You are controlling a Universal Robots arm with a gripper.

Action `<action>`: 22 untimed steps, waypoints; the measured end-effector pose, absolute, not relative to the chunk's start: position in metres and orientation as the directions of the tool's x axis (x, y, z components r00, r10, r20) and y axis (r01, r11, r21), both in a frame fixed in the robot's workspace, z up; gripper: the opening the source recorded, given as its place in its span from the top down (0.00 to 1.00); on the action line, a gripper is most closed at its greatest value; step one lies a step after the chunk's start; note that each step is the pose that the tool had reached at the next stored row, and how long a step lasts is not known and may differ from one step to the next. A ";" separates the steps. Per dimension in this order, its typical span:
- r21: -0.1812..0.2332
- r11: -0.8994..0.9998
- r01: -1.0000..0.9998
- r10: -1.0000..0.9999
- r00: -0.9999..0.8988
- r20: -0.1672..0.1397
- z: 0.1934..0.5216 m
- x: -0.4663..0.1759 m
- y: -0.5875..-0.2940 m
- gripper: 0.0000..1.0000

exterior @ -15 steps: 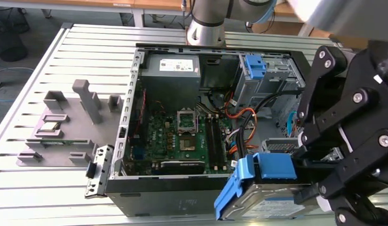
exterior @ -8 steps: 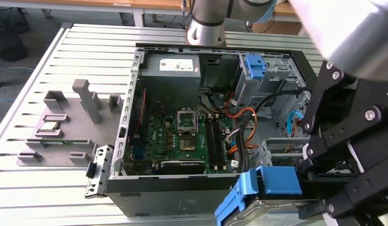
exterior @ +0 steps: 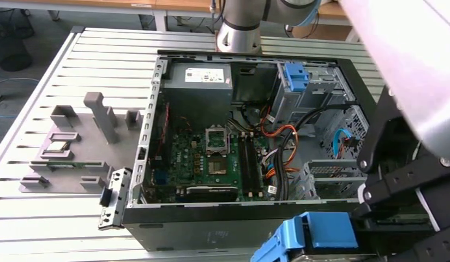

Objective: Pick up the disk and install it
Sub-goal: 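Pick up the disk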

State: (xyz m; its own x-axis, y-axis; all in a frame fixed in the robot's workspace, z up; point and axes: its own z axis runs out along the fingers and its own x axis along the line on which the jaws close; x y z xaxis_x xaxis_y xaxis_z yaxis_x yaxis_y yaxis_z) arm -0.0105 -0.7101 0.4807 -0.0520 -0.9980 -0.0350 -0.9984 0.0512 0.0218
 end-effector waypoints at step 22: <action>0.022 0.051 -0.998 -0.998 -0.052 -0.035 0.481 -0.010 -0.643 0.65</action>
State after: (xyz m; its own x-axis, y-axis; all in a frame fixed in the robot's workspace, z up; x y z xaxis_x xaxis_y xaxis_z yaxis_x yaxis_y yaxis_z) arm -0.0104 -0.6428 0.4805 -0.0519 -0.9980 -0.0350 -0.9985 0.0512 0.0218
